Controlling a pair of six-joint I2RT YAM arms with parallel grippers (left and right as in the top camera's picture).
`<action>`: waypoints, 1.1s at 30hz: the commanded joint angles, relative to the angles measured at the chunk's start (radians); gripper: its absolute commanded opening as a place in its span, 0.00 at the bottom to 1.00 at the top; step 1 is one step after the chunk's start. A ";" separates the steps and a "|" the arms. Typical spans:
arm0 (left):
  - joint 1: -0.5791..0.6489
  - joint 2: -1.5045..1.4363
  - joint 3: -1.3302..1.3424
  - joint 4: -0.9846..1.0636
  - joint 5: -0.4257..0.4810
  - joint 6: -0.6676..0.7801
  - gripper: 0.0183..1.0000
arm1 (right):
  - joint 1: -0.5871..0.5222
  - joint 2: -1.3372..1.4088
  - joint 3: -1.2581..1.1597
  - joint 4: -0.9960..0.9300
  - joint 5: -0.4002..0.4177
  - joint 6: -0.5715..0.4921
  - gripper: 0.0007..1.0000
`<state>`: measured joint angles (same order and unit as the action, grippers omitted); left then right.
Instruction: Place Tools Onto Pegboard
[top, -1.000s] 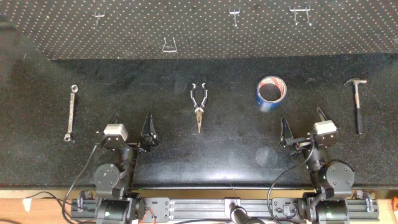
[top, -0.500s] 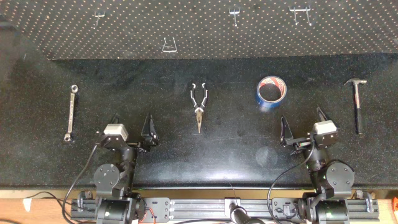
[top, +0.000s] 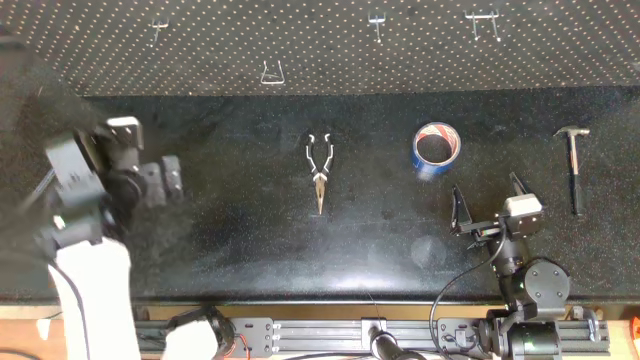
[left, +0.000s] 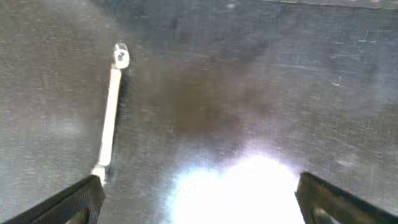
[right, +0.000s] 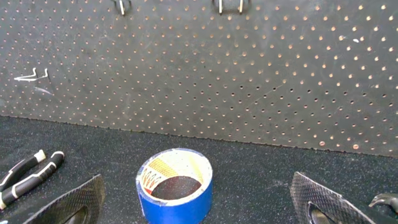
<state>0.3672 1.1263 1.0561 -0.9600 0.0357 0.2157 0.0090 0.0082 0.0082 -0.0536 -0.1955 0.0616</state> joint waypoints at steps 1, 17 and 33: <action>0.265 0.303 0.195 -0.090 0.016 0.194 1.00 | 0.008 -0.007 -0.003 -0.005 0.005 -0.014 0.98; 0.351 0.827 0.420 -0.003 0.077 0.526 1.00 | 0.008 -0.007 -0.003 -0.005 0.005 -0.014 0.98; 0.326 0.929 0.421 0.015 0.027 0.446 1.00 | 0.008 -0.007 -0.003 -0.005 0.005 -0.014 0.98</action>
<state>0.6891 2.0396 1.4570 -0.9607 0.0742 0.7109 0.0090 0.0082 0.0082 -0.0540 -0.1928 0.0616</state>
